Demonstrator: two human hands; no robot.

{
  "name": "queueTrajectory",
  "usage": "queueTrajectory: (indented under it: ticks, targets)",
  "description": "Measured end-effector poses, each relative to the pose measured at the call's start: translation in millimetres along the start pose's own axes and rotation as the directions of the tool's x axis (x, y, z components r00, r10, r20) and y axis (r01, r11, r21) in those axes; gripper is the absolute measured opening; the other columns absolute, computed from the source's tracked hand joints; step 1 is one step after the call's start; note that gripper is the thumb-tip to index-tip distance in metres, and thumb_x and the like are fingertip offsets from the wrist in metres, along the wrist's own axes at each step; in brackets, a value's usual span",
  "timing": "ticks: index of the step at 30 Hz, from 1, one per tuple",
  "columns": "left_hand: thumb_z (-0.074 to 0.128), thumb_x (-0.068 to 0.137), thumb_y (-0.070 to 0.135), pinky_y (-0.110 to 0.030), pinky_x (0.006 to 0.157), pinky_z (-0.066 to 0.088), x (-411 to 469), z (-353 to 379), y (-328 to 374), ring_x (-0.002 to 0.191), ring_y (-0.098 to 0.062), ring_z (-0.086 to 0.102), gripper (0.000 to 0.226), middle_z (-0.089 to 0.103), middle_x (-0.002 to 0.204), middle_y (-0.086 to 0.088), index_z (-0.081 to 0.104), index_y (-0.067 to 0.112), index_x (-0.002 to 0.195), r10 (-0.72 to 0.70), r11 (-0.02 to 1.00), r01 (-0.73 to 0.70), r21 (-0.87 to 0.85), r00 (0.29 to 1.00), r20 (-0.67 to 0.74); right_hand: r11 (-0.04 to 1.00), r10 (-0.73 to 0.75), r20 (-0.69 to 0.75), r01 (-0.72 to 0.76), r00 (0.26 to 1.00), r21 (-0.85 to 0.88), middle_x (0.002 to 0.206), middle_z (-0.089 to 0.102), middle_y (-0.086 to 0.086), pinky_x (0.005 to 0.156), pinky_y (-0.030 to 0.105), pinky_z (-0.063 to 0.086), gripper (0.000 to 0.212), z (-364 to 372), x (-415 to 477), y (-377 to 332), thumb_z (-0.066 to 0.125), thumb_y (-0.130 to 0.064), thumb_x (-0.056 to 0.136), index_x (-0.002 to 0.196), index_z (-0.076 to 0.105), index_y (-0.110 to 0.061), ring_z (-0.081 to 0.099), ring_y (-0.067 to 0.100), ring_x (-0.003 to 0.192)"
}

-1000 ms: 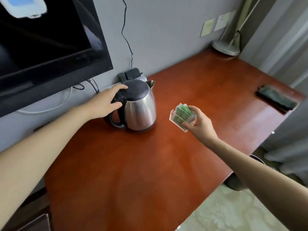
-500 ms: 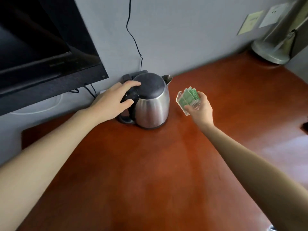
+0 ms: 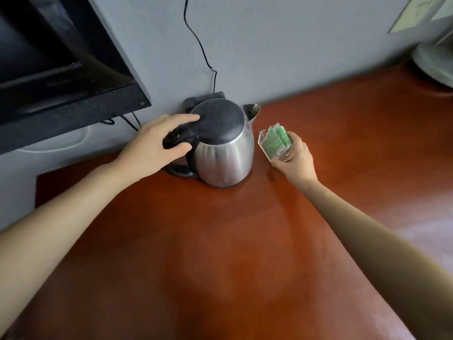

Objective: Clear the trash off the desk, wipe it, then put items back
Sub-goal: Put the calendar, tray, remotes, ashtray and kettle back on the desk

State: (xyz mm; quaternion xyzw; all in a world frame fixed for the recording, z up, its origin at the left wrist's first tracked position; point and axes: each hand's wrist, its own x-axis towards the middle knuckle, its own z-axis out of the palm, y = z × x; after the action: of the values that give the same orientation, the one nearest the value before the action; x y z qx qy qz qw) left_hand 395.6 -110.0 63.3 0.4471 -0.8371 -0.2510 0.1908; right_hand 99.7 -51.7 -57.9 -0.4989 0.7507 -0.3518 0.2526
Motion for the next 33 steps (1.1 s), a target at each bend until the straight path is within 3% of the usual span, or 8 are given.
queueTrajectory:
  ticks: [4,9,12,15,19,25,29,33]
  targets:
    - [0.062,0.087,0.017,-0.023,0.089,0.042,-1,-2,2,0.103,-0.013,0.053,0.056,0.056,0.116,-0.001,0.041,0.05,0.127,0.0,1.0,-0.001,0.027,1.0,0.028,0.999,-0.022,0.068,0.024,0.997,-0.025,0.13,0.047,0.011,0.087,0.012,0.029,0.076,-5,5,2,0.074,-0.014,0.074,0.14,0.035,-0.015,0.046,0.015,0.112]
    - [0.056,0.09,0.016,-0.028,0.089,0.037,-9,1,2,0.11,-0.014,0.047,0.053,0.047,0.125,-0.002,0.041,0.03,0.138,0.03,0.982,-0.033,0.185,0.999,0.019,0.961,-0.142,0.07,0.155,0.987,-0.231,0.133,0.041,0.013,0.096,0.032,0.031,0.065,-16,-4,-6,0.066,-0.02,0.081,0.138,0.037,-0.012,0.035,0.031,0.12]
    - [0.054,0.089,0.016,-0.033,0.089,0.039,-24,0,5,0.116,-0.021,0.044,0.039,0.047,0.126,-0.009,0.051,0.016,0.128,0.133,0.952,-0.102,0.288,0.987,-0.088,0.908,-0.316,0.093,0.329,0.944,-0.26,0.126,0.047,0.013,0.089,0.04,0.042,0.046,-22,-23,-20,0.06,-0.015,0.084,0.129,0.049,-0.011,0.042,0.031,0.114]
    - [0.049,0.087,0.022,-0.043,0.077,0.048,-40,2,5,0.111,-0.027,0.045,0.031,0.053,0.117,-0.011,0.059,0.011,0.115,0.232,0.905,-0.182,0.384,0.969,-0.09,0.859,-0.43,0.184,0.463,0.884,-0.219,0.111,0.055,0.011,0.083,0.042,0.048,0.031,-24,-44,-27,0.059,-0.014,0.086,0.117,0.058,-0.012,0.052,0.03,0.102]
    - [0.049,0.088,0.02,-0.042,0.078,0.045,-65,8,-2,0.104,-0.027,0.048,0.03,0.06,0.11,-0.011,0.062,0.009,0.112,0.316,0.848,-0.3,0.437,0.948,0.038,0.761,-0.529,0.316,0.605,0.788,-0.233,0.102,0.06,0.007,0.077,0.041,0.051,0.032,-18,-77,-36,0.046,-0.025,0.086,0.113,0.059,-0.014,0.056,0.029,0.094]
    - [0.038,0.087,0.035,-0.039,0.068,0.048,-129,9,-23,0.102,-0.017,0.05,0.042,0.058,0.112,-0.001,0.057,0.021,0.123,0.238,0.914,-0.295,0.278,0.946,0.22,0.639,-0.589,0.384,0.701,0.711,-0.318,0.092,0.06,0.01,0.058,0.042,0.052,0.033,15,-148,-54,0.043,-0.026,0.089,0.111,0.061,-0.011,0.054,0.032,0.083]
    - [0.041,0.093,0.034,-0.037,0.074,0.046,-184,5,-48,0.116,-0.018,0.048,0.044,0.05,0.129,0.002,0.043,0.026,0.137,0.213,0.886,-0.319,0.338,0.925,0.315,0.603,-0.579,0.386,0.696,0.718,-0.39,0.087,0.06,0.009,0.051,0.037,0.051,0.032,49,-216,-73,0.045,-0.025,0.088,0.112,0.061,-0.012,0.054,0.032,0.076]
    - [0.041,0.096,0.035,-0.036,0.089,0.046,-246,-3,-68,0.132,-0.02,0.036,0.054,0.034,0.147,0.0,0.024,0.025,0.147,0.142,0.839,-0.326,0.435,0.904,0.404,0.629,-0.511,0.323,0.603,0.796,-0.49,0.085,0.061,0.008,0.049,0.031,0.046,0.038,93,-294,-97,0.042,-0.027,0.084,0.114,0.061,-0.012,0.056,0.031,0.074]
